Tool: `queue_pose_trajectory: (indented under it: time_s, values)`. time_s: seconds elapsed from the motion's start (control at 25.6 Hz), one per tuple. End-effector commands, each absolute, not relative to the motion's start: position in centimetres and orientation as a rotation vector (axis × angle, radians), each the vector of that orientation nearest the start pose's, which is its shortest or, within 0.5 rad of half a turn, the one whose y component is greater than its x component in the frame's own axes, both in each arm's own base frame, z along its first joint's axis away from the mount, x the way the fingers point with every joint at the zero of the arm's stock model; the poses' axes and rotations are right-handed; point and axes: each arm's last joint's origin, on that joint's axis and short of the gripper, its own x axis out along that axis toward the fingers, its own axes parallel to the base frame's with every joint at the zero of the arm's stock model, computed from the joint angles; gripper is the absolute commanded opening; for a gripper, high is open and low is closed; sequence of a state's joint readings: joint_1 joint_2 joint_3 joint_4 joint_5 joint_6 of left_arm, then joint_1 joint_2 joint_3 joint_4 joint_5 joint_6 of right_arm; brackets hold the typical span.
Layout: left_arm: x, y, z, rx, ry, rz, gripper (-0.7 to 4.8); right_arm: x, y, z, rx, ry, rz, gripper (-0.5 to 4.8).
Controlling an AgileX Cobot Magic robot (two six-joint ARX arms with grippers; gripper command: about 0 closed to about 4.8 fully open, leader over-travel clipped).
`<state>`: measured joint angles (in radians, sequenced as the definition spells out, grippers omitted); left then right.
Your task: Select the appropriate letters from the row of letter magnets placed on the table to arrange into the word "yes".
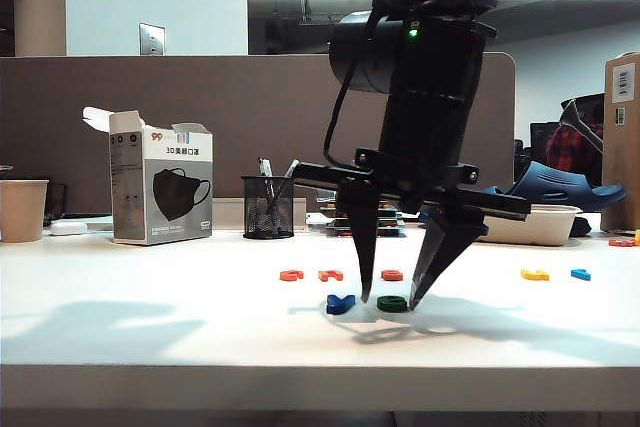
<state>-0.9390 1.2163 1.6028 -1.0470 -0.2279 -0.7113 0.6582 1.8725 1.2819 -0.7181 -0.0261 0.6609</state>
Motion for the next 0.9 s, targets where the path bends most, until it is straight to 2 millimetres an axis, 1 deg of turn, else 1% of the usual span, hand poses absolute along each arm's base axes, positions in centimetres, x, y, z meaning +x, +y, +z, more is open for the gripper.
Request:
queue_pose_trajectory:
  time_s: [0.04,0.43,0.66,0.78,0.9]
  values:
    - [12.8,-16.4,44.2,-0.297,0.751,-0.449,-0.05,28.3,21.9,17.1,0.12,1.399,0.13,1.9]
    - [12.8,-16.4,44.2,-0.297,0.751,-0.449,-0.05,28.3,21.3,18.2,0.135,1.384,0.131,1.9]
    - [12.8,-16.4,44.2,-0.298,0.751,-0.449,-0.05,28.3,21.4,18.8,0.12,1.37,0.154,1.91]
    - [12.8,-16.4,44.2,-0.297,0.751,-0.449,-0.05,28.6,21.6,19.5,0.122,1.354,0.17,1.91]
    - [12.8,-16.4,44.2,-0.297,0.751,-0.449,-0.05,29.2,22.0,21.2,0.118,1.327,0.194,1.91]
